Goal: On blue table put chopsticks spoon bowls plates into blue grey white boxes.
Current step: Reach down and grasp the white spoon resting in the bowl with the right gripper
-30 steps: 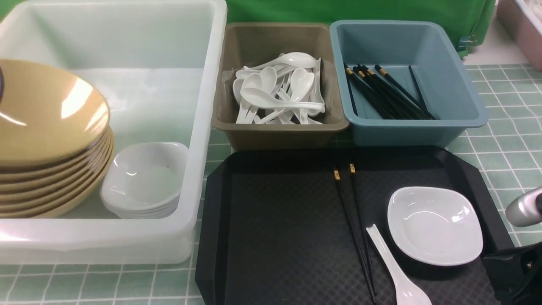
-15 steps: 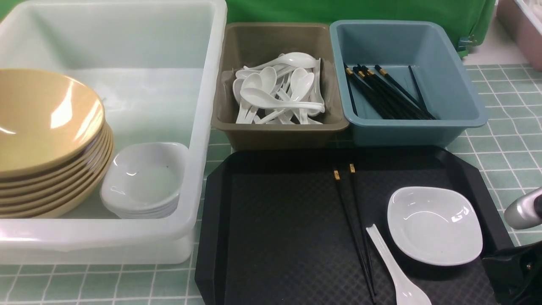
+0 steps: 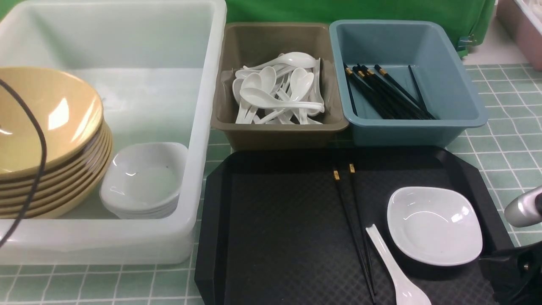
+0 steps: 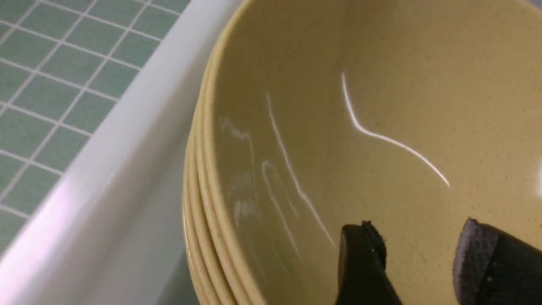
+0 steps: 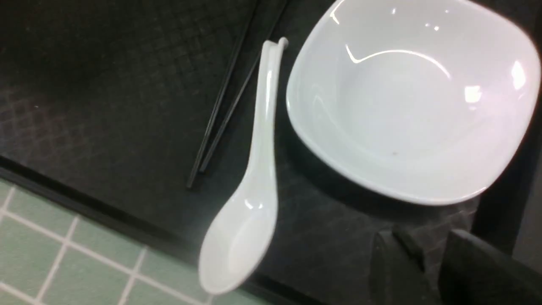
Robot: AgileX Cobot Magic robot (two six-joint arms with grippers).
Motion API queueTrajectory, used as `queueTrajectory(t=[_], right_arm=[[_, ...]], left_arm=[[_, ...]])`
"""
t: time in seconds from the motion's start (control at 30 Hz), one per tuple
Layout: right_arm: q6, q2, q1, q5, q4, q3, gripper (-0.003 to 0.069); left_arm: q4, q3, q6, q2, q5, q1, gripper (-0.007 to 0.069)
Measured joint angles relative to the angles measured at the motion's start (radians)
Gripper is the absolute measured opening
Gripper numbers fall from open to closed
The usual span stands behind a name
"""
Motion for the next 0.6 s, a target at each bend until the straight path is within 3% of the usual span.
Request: queueTrajectory(t=[0.13, 0.27, 0.53, 0.6], right_arm=[[-0.008, 0.0, 0.0, 0.055, 0.053, 0.0, 0.0215], [-0.11, 0.012, 0.0, 0.131, 0.175, 0.0, 0.0276], [-0.252, 0.206, 0.0, 0.104, 0.384, -0.021, 0.0403], [-0.376, 0.328, 0.0, 0.032, 0.528, -0.028, 0.0413]], left_arm=[[-0.101, -0.039, 0.008, -0.056, 0.087, -0.026, 0.018], [-0.206, -0.089, 0.088, -0.213, 0.12, -0.108, 0.0137], [-0.306, -0.018, 0.321, -0.481, 0.149, -0.268, 0.013], [-0.305, 0.07, 0.399, -0.572, 0.142, -0.289, 0.013]])
